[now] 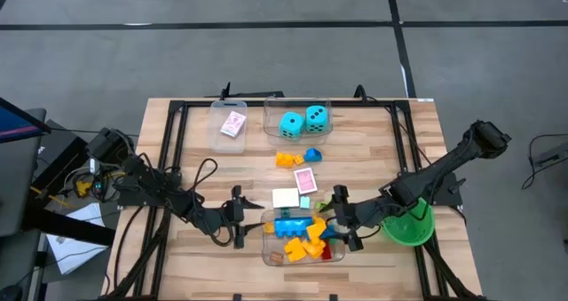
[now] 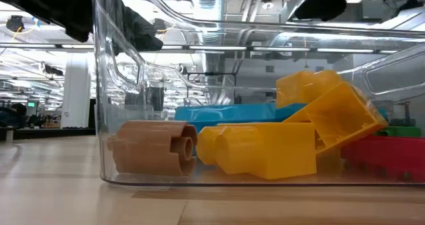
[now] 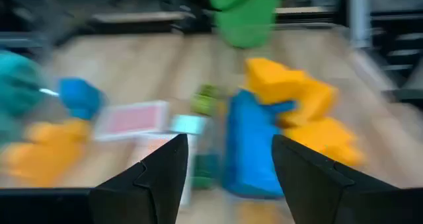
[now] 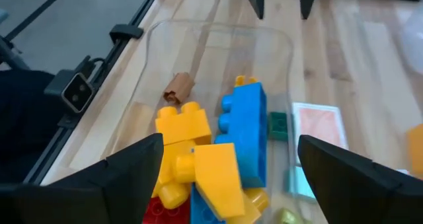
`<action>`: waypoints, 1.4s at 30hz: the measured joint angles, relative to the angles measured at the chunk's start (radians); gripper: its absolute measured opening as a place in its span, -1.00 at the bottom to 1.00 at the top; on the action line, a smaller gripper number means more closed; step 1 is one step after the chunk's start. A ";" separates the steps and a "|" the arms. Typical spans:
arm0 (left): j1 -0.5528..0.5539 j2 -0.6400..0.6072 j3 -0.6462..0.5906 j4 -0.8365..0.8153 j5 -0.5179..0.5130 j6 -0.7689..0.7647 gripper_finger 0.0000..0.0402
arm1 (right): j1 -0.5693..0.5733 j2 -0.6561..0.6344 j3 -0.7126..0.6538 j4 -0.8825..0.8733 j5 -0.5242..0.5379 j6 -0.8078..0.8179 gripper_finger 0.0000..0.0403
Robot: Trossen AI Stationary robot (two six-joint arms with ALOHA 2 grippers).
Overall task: Pick & Place Toys
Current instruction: Put the yellow game piece into the bottom transparent bin
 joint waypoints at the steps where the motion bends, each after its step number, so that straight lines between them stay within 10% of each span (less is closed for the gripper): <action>1: 0.002 0.000 0.000 0.006 -0.051 0.031 0.06 | 0.001 -0.004 0.000 0.000 0.010 0.000 0.69; 7: 0.135 0.000 0.000 0.037 -0.262 0.210 0.01 | 0.000 -0.018 0.000 -0.007 0.025 0.000 0.69; 20: 0.729 0.017 0.001 0.018 0.628 0.346 -0.14 | 0.038 -0.017 0.000 -0.063 0.022 0.030 0.69; 42: 0.902 0.310 0.108 0.120 0.829 0.356 0.48 | 0.067 -0.017 0.000 -0.077 0.022 0.018 0.69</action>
